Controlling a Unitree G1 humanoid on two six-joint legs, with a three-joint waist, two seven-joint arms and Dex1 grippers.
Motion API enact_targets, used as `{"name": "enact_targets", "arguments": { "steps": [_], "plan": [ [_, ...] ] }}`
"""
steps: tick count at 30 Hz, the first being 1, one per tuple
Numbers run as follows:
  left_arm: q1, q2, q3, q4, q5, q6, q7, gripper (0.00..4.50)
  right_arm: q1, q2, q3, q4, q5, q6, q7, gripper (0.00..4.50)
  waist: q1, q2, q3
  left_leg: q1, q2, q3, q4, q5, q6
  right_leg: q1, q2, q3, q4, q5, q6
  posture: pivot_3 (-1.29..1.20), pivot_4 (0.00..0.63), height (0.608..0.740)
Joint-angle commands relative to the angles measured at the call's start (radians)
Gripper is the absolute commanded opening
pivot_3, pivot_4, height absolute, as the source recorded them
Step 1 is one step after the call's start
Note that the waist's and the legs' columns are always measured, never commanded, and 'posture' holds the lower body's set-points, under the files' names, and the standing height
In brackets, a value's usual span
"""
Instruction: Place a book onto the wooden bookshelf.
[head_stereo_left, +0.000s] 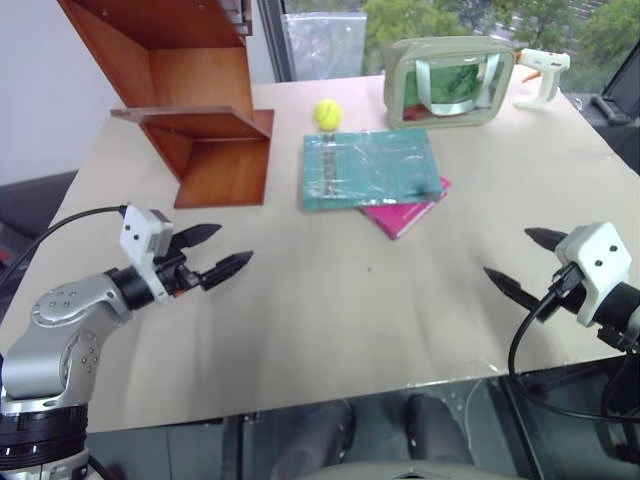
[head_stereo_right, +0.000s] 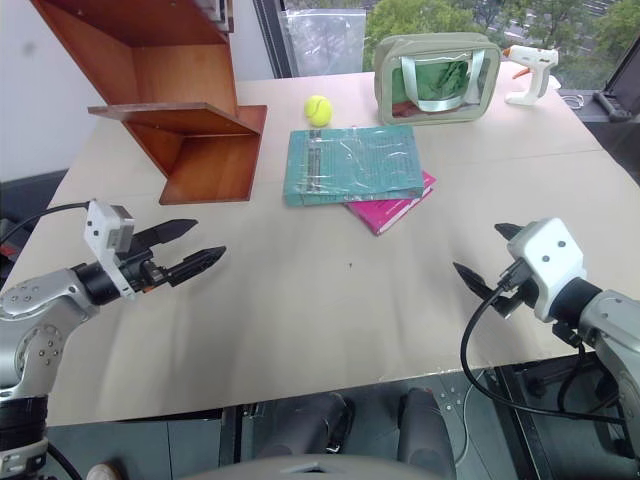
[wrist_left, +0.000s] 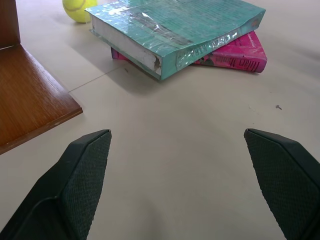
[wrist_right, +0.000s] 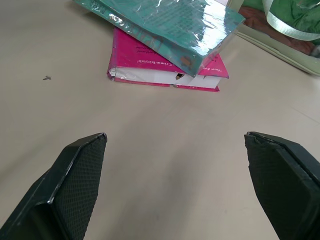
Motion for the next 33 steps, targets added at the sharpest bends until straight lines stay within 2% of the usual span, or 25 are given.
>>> {"name": "enact_targets", "arguments": {
  "steps": [1, 9, 16, 19, 23, 27, 33],
  "plan": [
    [0.021, 0.016, 0.039, -0.052, -0.027, -0.003, -0.021, 4.46, -0.016, -0.030, -0.017, -0.007, -0.003, 0.006, -0.001, 4.50, 0.000, 0.000, 0.000, 0.000, 0.000, 0.000, 0.000, 0.000, 0.000, 0.000, 0.000, 0.000, 0.000, 0.000, 0.000, 0.00, 0.150, 0.740],
    [0.047, 0.016, 0.071, -0.157, -0.093, 0.049, -0.008, 4.46, -0.085, -0.032, 0.009, 0.025, 0.006, 0.078, -0.053, 4.50, 0.002, 0.000, 0.001, 0.000, 0.001, 0.002, 0.000, 0.000, 0.000, 0.000, 0.000, 0.001, 0.000, 0.000, 0.000, 0.00, 0.150, 0.740],
    [0.038, -0.013, 0.043, -0.215, -0.108, 0.061, 0.030, 4.46, -0.138, -0.036, 0.069, 0.126, -0.094, 0.076, -0.113, 4.50, 0.002, 0.000, 0.001, 0.000, 0.001, 0.004, 0.000, 0.000, 0.001, 0.000, 0.000, 0.003, -0.001, 0.000, 0.000, 0.00, 0.150, 0.740],
    [0.043, -0.035, 0.012, -0.244, -0.101, 0.049, 0.041, 4.50, -0.196, 0.000, 0.049, 0.190, -0.044, 0.095, -0.108, 3.67, 0.001, -0.001, 0.001, 0.000, 0.001, 0.004, 0.000, 0.000, 0.001, 0.000, 0.001, 0.003, -0.001, 0.001, 0.000, 0.00, 0.150, 0.740],
    [0.022, -0.064, -0.029, -0.247, -0.089, 0.030, 0.054, 4.50, -0.317, 0.014, 0.118, 0.317, -0.097, 0.068, -0.142, 1.86, -0.004, 0.000, 0.001, 0.001, 0.001, 0.005, 0.000, 0.000, 0.001, 0.000, 0.001, 0.004, -0.001, 0.001, -0.001, 0.00, 0.150, 0.740],
    [-0.003, -0.093, -0.073, -0.265, -0.083, 0.024, 0.084, 4.50, -0.532, 0.068, 0.276, 0.599, -0.229, -0.032, -0.191, 0.04, -0.008, 0.000, 0.001, 0.002, 0.002, 0.007, 0.000, 0.000, 0.001, 0.000, 0.002, 0.005, -0.001, 0.003, -0.002, 0.00, 0.150, 0.740],
    [0.007, -0.114, -0.087, -0.314, -0.084, 0.032, 0.124, 4.50, -0.823, 0.204, 0.396, 1.042, -0.351, -0.286, -0.217, 0.04, -0.012, 0.000, 0.001, 0.001, 0.004, 0.009, 0.000, 0.000, 0.000, -0.002, 0.005, 0.007, -0.001, 0.004, -0.003, 0.00, 0.150, 0.740]
  ]
}}
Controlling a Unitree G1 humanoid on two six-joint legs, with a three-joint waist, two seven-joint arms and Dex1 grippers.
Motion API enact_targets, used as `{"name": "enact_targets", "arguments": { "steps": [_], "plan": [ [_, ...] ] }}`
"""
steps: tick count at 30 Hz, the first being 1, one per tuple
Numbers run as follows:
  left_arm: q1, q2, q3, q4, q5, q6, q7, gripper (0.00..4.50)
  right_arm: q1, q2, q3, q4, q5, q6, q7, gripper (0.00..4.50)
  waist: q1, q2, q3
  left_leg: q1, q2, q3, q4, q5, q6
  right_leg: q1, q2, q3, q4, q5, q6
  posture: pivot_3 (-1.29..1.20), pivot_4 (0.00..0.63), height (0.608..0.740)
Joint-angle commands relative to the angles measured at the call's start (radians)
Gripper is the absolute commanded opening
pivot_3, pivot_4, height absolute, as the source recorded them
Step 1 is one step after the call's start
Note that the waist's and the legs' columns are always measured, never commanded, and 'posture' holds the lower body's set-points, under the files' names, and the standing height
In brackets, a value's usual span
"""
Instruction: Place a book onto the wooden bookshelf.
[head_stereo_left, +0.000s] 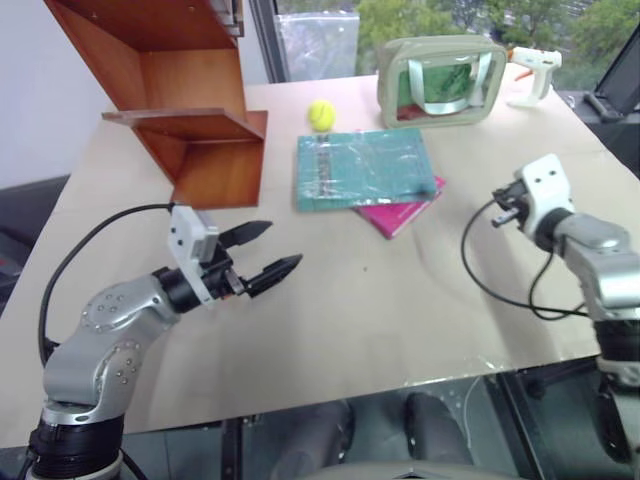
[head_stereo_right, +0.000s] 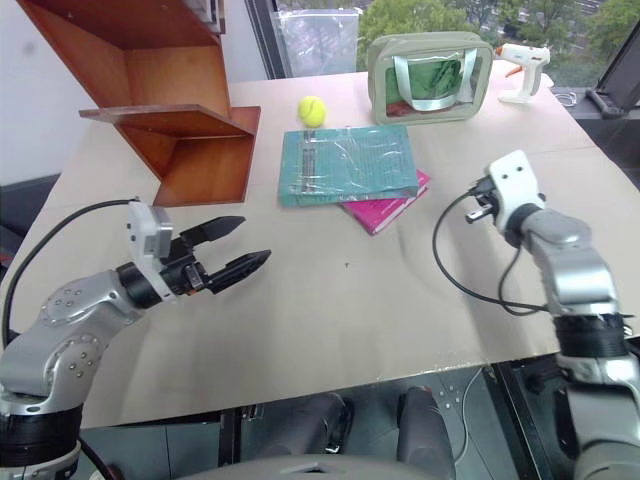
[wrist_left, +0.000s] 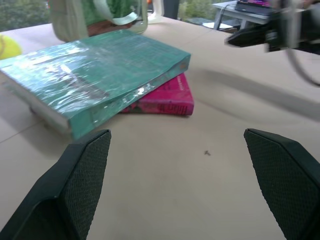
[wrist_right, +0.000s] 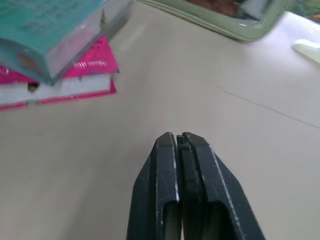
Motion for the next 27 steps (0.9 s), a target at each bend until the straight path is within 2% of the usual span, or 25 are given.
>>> {"name": "enact_targets", "arguments": {
  "steps": [1, 5, 8, 14, 18, 24, 27],
  "plan": [
    [0.012, -0.007, 0.018, -0.067, -0.007, -0.011, 0.030, 4.50, -0.140, 0.046, 0.025, 0.213, -0.060, -0.175, -0.019, 0.04, 0.000, 0.000, 0.000, 0.000, 0.000, 0.000, 0.000, 0.000, 0.000, 0.000, 0.000, 0.000, 0.000, 0.000, 0.000, 0.00, 0.150, 0.740],
    [0.041, -0.016, 0.029, -0.104, -0.011, -0.001, 0.067, 4.50, -0.252, 0.116, 0.050, 0.447, -0.093, -0.334, 0.001, 0.04, -0.001, 0.000, 0.000, -0.001, 0.000, -0.001, -0.001, 0.000, 0.000, 0.000, 0.000, -0.001, -0.001, 0.001, -0.001, 0.00, 0.150, 0.740],
    [0.063, -0.019, 0.036, -0.120, -0.014, -0.001, 0.085, 4.50, -0.281, 0.151, 0.052, 0.514, -0.086, -0.411, 0.061, 0.04, -0.002, 0.000, 0.000, 0.000, 0.000, -0.002, -0.001, 0.000, 0.000, 0.000, 0.001, -0.001, -0.002, 0.001, -0.001, 0.00, 0.150, 0.740],
    [0.072, -0.024, 0.037, -0.109, 0.000, -0.018, 0.105, 4.50, -0.216, 0.196, 0.073, 0.422, -0.055, -0.414, 0.192, 0.04, -0.008, 0.000, 0.000, 0.000, 0.000, -0.002, -0.001, 0.000, 0.000, 0.000, 0.001, -0.001, -0.001, 0.001, -0.002, 0.00, 0.150, 0.740],
    [0.079, -0.040, 0.038, -0.102, 0.001, -0.027, 0.114, 4.50, -0.139, 0.221, 0.084, 0.283, -0.027, -0.385, 0.240, 0.04, -0.015, 0.001, 0.000, 0.000, 0.000, -0.002, -0.001, 0.000, -0.001, 0.000, 0.001, -0.001, -0.001, 0.001, -0.002, 0.00, 0.150, 0.740],
    [0.072, -0.045, 0.040, -0.067, -0.002, -0.023, 0.112, 4.50, -0.057, 0.250, 0.089, 0.104, -0.001, -0.309, 0.243, 0.04, -0.022, 0.001, 0.000, 0.000, 0.001, -0.001, -0.001, -0.001, -0.001, 0.000, 0.002, 0.000, 0.000, 0.001, -0.002, 0.00, 0.150, 0.740],
    [0.061, -0.062, 0.016, -0.049, 0.002, -0.009, 0.136, 4.50, -0.006, 0.230, 0.061, 0.025, -0.001, -0.272, 0.210, 0.04, -0.019, 0.001, 0.000, 0.001, 0.002, -0.002, -0.001, -0.001, -0.001, 0.000, 0.003, 0.000, 0.000, 0.002, -0.002, 0.00, 0.150, 0.740]
  ]
}}
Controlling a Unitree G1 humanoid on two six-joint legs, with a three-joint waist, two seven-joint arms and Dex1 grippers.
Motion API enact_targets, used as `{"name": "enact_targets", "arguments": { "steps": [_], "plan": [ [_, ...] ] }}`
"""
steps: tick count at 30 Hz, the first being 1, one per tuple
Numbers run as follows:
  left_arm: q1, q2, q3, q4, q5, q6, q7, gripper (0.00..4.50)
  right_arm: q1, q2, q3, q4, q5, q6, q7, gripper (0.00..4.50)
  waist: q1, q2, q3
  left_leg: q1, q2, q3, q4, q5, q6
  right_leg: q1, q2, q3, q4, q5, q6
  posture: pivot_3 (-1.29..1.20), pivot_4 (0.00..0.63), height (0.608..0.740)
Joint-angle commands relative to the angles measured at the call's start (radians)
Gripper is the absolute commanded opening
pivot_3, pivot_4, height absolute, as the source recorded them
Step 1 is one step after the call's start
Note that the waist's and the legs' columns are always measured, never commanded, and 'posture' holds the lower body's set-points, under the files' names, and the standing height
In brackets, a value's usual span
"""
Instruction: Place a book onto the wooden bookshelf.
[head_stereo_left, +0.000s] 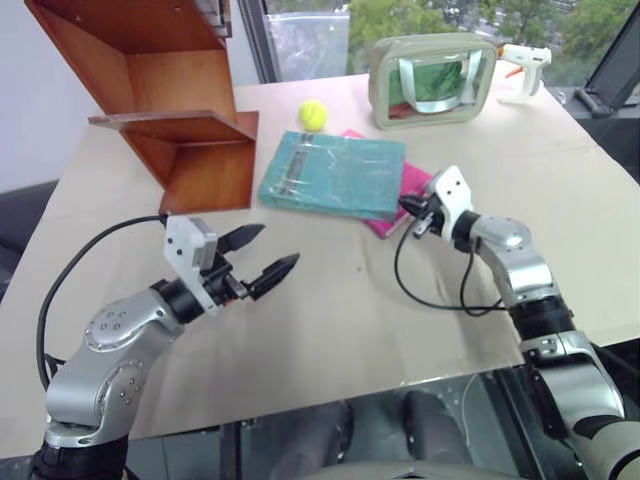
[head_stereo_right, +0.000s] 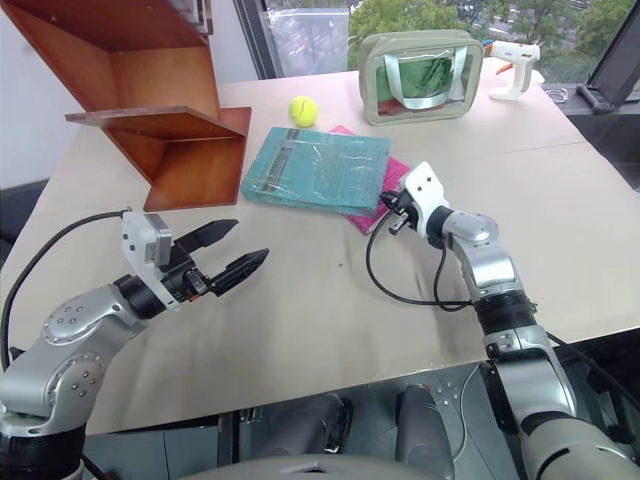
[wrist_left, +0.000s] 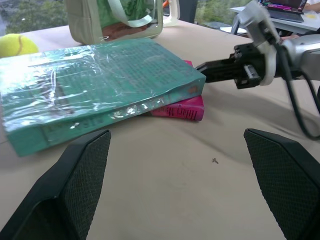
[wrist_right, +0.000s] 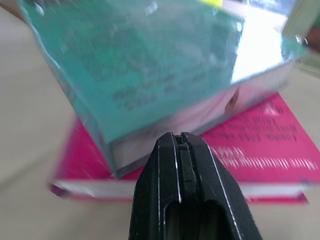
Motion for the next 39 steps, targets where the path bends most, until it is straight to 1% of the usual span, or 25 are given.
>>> {"name": "enact_targets", "arguments": {
  "steps": [1, 3, 4, 5, 6, 7, 8, 10, 11, 12, 15, 17, 19, 23, 28, 31, 35, 36, 37, 38, 39],
  "plan": [
    [-0.021, -0.030, -0.002, 0.010, -0.026, 0.020, 0.033, 4.50, 0.069, -0.039, -0.055, -0.158, 0.036, 0.053, -0.017, 0.27, 0.006, 0.000, 0.000, 0.000, 0.000, 0.000, 0.000, 0.000, 0.000, 0.000, 0.000, 0.000, 0.000, 0.000, 0.000, 0.00, 0.150, 0.740],
    [-0.042, -0.058, -0.015, 0.025, -0.051, 0.051, 0.058, 4.50, 0.147, -0.089, -0.093, -0.288, 0.075, 0.118, 0.002, 0.76, 0.022, 0.000, 0.000, 0.000, 0.000, -0.001, 0.000, 0.000, 0.000, 0.000, 0.000, 0.000, 0.000, 0.000, 0.000, 0.00, 0.150, 0.740],
    [-0.052, -0.067, -0.020, 0.032, -0.051, 0.059, 0.067, 4.50, 0.180, -0.109, -0.102, -0.344, 0.086, 0.143, 0.006, 1.36, 0.027, 0.000, 0.000, -0.001, 0.000, -0.001, 0.000, 0.000, 0.000, 0.000, 0.000, 0.000, -0.001, 0.000, 0.000, 0.00, 0.150, 0.740],
    [-0.062, -0.078, -0.026, 0.039, -0.056, 0.072, 0.078, 4.50, 0.222, -0.135, -0.118, -0.415, 0.103, 0.179, 0.008, 1.76, 0.029, 0.000, 0.000, -0.001, 0.000, -0.001, 0.001, 0.000, 0.000, 0.000, 0.000, 0.000, -0.001, 0.000, 0.000, 0.00, 0.150, 0.740],
    [-0.069, -0.084, -0.028, 0.045, -0.062, 0.083, 0.083, 4.50, 0.248, -0.152, -0.127, -0.464, 0.115, 0.207, 0.007, 2.34, 0.030, 0.000, 0.000, -0.002, 0.000, -0.001, 0.001, 0.000, 0.000, 0.000, 0.000, 0.000, -0.001, 0.000, 0.000, 0.00, 0.150, 0.740],
    [-0.076, -0.091, -0.035, 0.049, -0.067, 0.098, 0.092, 4.50, 0.280, -0.171, -0.143, -0.521, 0.134, 0.239, 0.007, 2.75, 0.029, 0.000, 0.000, -0.002, 0.000, -0.001, 0.001, 0.000, 0.000, 0.000, 0.000, 0.000, -0.001, 0.000, 0.000, 0.00, 0.150, 0.740],
    [-0.083, -0.096, -0.046, 0.055, -0.063, 0.112, 0.103, 4.50, 0.317, -0.191, -0.161, -0.583, 0.152, 0.270, 0.009, 3.28, 0.027, 0.000, 0.000, -0.001, 0.000, -0.001, 0.001, 0.000, 0.000, 0.000, 0.000, 0.000, -0.001, 0.000, 0.000, 0.00, 0.150, 0.740],
    [-0.146, -0.165, -0.073, 0.095, -0.082, 0.194, 0.209, 4.50, 0.451, -0.241, -0.245, -0.819, 0.255, 0.368, 0.022, 4.13, 0.033, 0.001, -0.001, -0.001, 0.000, 0.000, 0.001, -0.001, -0.001, 0.000, 0.000, 0.000, -0.001, 0.000, 0.001, 0.00, 0.150, 0.740],
    [-0.176, -0.194, -0.074, 0.119, -0.094, 0.231, 0.252, 4.50, 0.490, -0.257, -0.267, -0.905, 0.292, 0.403, 0.020, 4.49, 0.036, 0.001, -0.001, -0.001, 0.001, -0.001, 0.001, -0.001, -0.001, 0.000, 0.000, -0.001, -0.001, 0.000, 0.001, 0.00, 0.150, 0.740],
    [-0.209, -0.226, -0.073, 0.143, -0.118, 0.265, 0.287, 4.50, 0.522, -0.272, -0.286, -0.983, 0.329, 0.439, 0.015, 4.49, 0.036, 0.002, -0.001, -0.001, 0.001, -0.001, 0.001, -0.001, -0.001, 0.000, 0.000, -0.001, 0.000, 0.000, 0.001, 0.00, 0.150, 0.740],
    [-0.300, -0.321, -0.046, 0.233, -0.188, 0.378, 0.404, 4.50, 0.554, -0.296, -0.326, -1.125, 0.402, 0.516, -0.028, 4.49, 0.038, 0.000, -0.001, -0.001, 0.003, 0.001, 0.003, -0.002, -0.002, 0.001, 0.003, 0.000, -0.001, 0.001, 0.002, 0.00, 0.150, 0.740],
    [-0.377, -0.424, -0.009, 0.322, -0.250, 0.427, 0.508, 4.50, 0.547, -0.299, -0.339, -1.203, 0.444, 0.562, -0.073, 4.49, 0.038, -0.001, -0.002, -0.001, 0.004, 0.002, 0.004, -0.002, -0.003, 0.001, 0.004, 0.001, -0.001, 0.002, 0.003, 0.00, 0.150, 0.740],
    [-0.437, -0.497, 0.013, 0.391, -0.270, 0.440, 0.577, 4.50, 0.530, -0.305, -0.328, -1.244, 0.464, 0.593, -0.108, 4.49, 0.042, -0.002, -0.002, 0.000, 0.005, 0.002, 0.005, -0.002, -0.003, 0.002, 0.004, 0.001, -0.001, 0.002, 0.003, 0.00, 0.150, 0.740],
    [-0.562, -0.651, 0.102, 0.574, -0.298, 0.387, 0.740, 4.50, 0.486, -0.294, -0.299, -1.272, 0.483, 0.624, -0.174, 4.49, 0.052, -0.003, -0.002, -0.001, 0.006, 0.003, 0.006, -0.002, -0.003, 0.002, 0.005, 0.001, -0.001, 0.003, 0.003, 0.00, 0.150, 0.740],
    [-0.683, -0.779, 0.184, 0.749, -0.313, 0.249, 0.792, 4.50, 0.456, -0.302, -0.282, -1.279, 0.494, 0.642, -0.218, 4.49, 0.057, -0.005, -0.002, -0.002, 0.006, 0.003, 0.008, -0.002, -0.003, 0.002, 0.005, 0.001, -0.002, 0.003, 0.003, 0.00, 0.150, 0.740],
    [-0.725, -0.822, 0.218, 0.827, -0.330, 0.163, 0.794, 4.50, 0.451, -0.309, -0.283, -1.279, 0.495, 0.645, -0.235, 4.49, 0.054, -0.005, -0.002, -0.002, 0.006, 0.003, 0.008, -0.002, -0.003, 0.002, 0.005, 0.001, -0.003, 0.003, 0.003, 0.00, 0.150, 0.740],
    [-0.753, -0.852, 0.220, 0.883, -0.353, 0.088, 0.794, 4.50, 0.454, -0.321, -0.292, -1.281, 0.496, 0.646, -0.245, 4.49, 0.055, -0.005, -0.003, -0.002, 0.006, 0.003, 0.008, -0.002, -0.004, 0.002, 0.005, 0.001, -0.002, 0.003, 0.003, 0.00, 0.150, 0.740],
    [-0.750, -0.858, 0.232, 0.884, -0.369, 0.073, 0.805, 3.98, 0.454, -0.323, -0.293, -1.282, 0.496, 0.647, -0.249, 4.50, 0.054, -0.006, -0.003, -0.002, 0.006, 0.003, 0.009, -0.002, -0.004, 0.002, 0.005, 0.001, -0.002, 0.003, 0.003, 0.00, 0.150, 0.740],
    [-0.746, -0.860, 0.237, 0.890, -0.384, 0.059, 0.813, 3.95, 0.454, -0.326, -0.294, -1.281, 0.497, 0.647, -0.253, 4.50, 0.054, -0.006, -0.003, -0.002, 0.006, 0.003, 0.009, -0.002, -0.004, 0.002, 0.006, 0.001, -0.002, 0.003, 0.004, 0.00, 0.150, 0.740],
    [-0.743, -0.859, 0.239, 0.896, -0.396, 0.048, 0.818, 3.75, 0.454, -0.328, -0.295, -1.281, 0.498, 0.647, -0.256, 4.50, 0.054, -0.006, -0.003, -0.002, 0.006, 0.004, 0.009, -0.002, -0.004, 0.002, 0.006, 0.002, -0.002, 0.003, 0.004, 0.00, 0.150, 0.740],
    [-0.744, -0.862, 0.244, 0.902, -0.414, 0.037, 0.817, 3.12, 0.453, -0.330, -0.294, -1.279, 0.499, 0.647, -0.258, 4.50, 0.054, -0.006, -0.003, -0.002, 0.006, 0.004, 0.009, -0.002, -0.004, 0.002, 0.006, 0.002, -0.002, 0.003, 0.004, 0.00, 0.150, 0.740]
  ]
}}
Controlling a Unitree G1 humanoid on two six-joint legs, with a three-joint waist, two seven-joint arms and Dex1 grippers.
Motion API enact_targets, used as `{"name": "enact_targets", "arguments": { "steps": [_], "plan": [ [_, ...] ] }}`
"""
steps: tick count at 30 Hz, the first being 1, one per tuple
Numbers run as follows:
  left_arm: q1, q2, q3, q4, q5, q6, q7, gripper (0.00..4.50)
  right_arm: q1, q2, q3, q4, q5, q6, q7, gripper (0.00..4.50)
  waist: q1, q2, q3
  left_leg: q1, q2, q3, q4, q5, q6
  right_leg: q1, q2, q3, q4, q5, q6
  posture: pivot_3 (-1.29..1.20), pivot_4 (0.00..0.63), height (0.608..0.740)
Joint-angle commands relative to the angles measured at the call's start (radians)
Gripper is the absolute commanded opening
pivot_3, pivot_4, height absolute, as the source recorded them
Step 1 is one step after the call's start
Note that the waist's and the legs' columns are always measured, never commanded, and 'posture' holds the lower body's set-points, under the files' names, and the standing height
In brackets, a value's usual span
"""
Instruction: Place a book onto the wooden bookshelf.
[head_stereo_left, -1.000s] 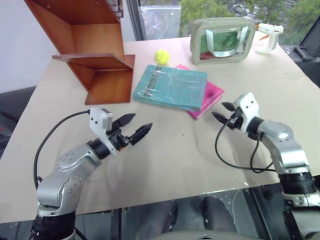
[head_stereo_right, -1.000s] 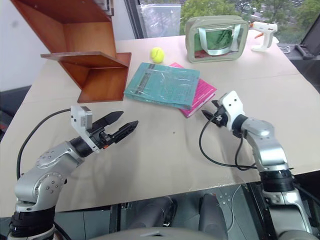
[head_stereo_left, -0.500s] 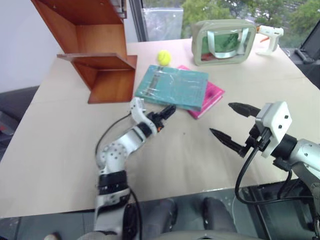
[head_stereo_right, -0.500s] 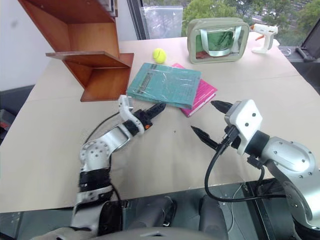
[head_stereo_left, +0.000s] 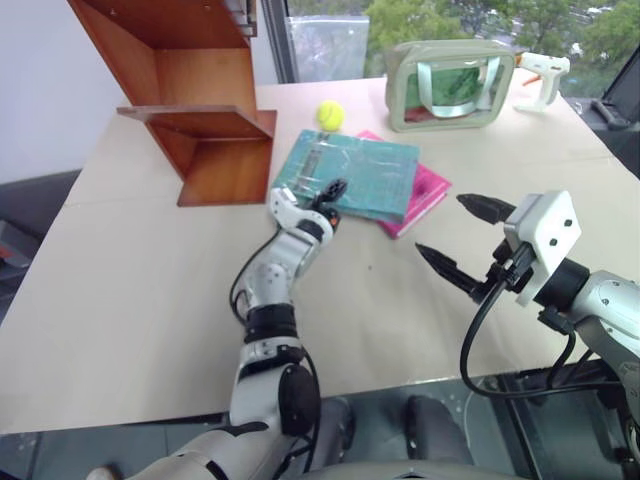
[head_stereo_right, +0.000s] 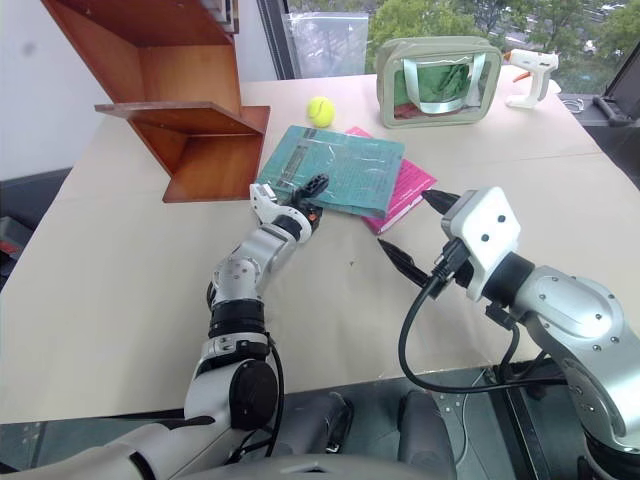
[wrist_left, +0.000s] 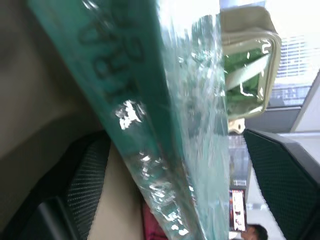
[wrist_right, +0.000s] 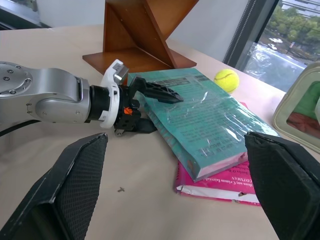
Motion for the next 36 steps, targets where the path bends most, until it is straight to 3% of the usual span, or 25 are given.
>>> {"name": "enact_targets", "arguments": {
  "steps": [1, 7, 13, 18, 22, 23, 26, 29, 36],
  "plan": [
    [-0.024, -0.100, 0.032, 0.019, -0.056, -0.050, 0.015, 2.73, -0.012, -0.014, -0.025, -0.032, 0.011, -0.008, -0.017, 4.50, 0.000, 0.000, 0.000, 0.000, 0.000, 0.000, 0.000, 0.000, 0.000, 0.000, 0.000, 0.000, 0.000, 0.000, 0.000, 0.00, 0.150, 0.740],
    [-0.022, -0.072, 0.014, 0.047, -0.111, -0.036, -0.002, 0.02, -0.015, -0.024, -0.019, -0.020, 0.017, -0.015, -0.019, 4.50, 0.003, -0.001, -0.001, 0.000, 0.000, 0.000, 0.001, 0.000, 0.000, 0.000, 0.000, 0.000, 0.000, 0.000, 0.000, 0.00, 0.150, 0.740],
    [0.066, -0.012, -0.017, -0.108, -0.224, 0.128, -0.018, 0.02, -0.011, -0.025, -0.021, -0.009, 0.015, -0.030, -0.012, 4.50, 0.003, -0.002, -0.002, 0.000, 0.000, 0.000, 0.002, 0.000, 0.000, 0.001, 0.000, 0.000, 0.000, 0.000, 0.001, 0.00, 0.150, 0.740],
    [0.113, 0.092, -0.054, -0.284, -0.377, 0.336, -0.076, 0.02, -0.023, -0.005, -0.013, 0.007, 0.021, -0.047, -0.016, 4.50, 0.000, -0.003, -0.001, -0.001, 0.000, -0.001, 0.002, 0.000, 0.000, -0.001, 0.001, 0.000, 0.001, 0.001, 0.001, 0.00, 0.150, 0.740],
    [0.051, 0.333, -0.155, -0.409, -0.339, 0.479, -0.292, 0.02, -0.037, 0.003, -0.008, 0.022, 0.021, -0.062, -0.018, 4.50, -0.004, -0.004, -0.001, -0.002, 0.001, 0.000, 0.002, -0.001, -0.001, -0.002, 0.002, 0.000, 0.002, 0.001, 0.000, 0.00, 0.150, 0.740],
    [0.023, 0.402, -0.194, -0.432, -0.279, 0.465, -0.369, 0.02, -0.045, 0.005, -0.013, 0.027, 0.027, -0.063, -0.016, 4.50, -0.003, -0.003, -0.001, -0.001, 0.002, 0.000, 0.002, -0.001, -0.001, -0.002, 0.003, 0.000, 0.002, 0.001, -0.001, 0.00, 0.150, 0.740],
    [-0.051, 0.650, -0.421, -0.552, 0.111, 0.195, -0.672, 0.02, -0.078, 0.010, -0.056, 0.025, 0.074, -0.077, -0.011, 4.50, -0.002, -0.003, -0.001, -0.001, 0.002, 0.001, 0.002, -0.002, -0.003, -0.002, 0.004, 0.000, 0.001, 0.002, -0.002, 0.00, 0.150, 0.740],
    [-0.133, 0.782, -0.549, -0.558, 0.431, -0.118, -0.821, 0.02, -0.127, 0.008, -0.113, 0.016, 0.171, -0.074, -0.020, 4.50, 0.000, -0.002, -0.001, 0.000, 0.002, 0.002, -0.002, -0.003, -0.005, 0.000, 0.003, 0.001, -0.003, 0.003, -0.004, 0.00, 0.150, 0.740],
    [-0.401, 0.948, -0.599, -0.392, 0.749, -0.552, -1.122, 0.02, -0.158, -0.062, -0.213, 0.023, 0.387, -0.069, -0.025, 4.50, -0.006, -0.003, 0.001, -0.003, 0.007, -0.002, -0.008, -0.001, -0.001, -0.001, 0.007, -0.003, -0.016, 0.006, -0.006, 0.00, 0.150, 0.740]
  ]
}}
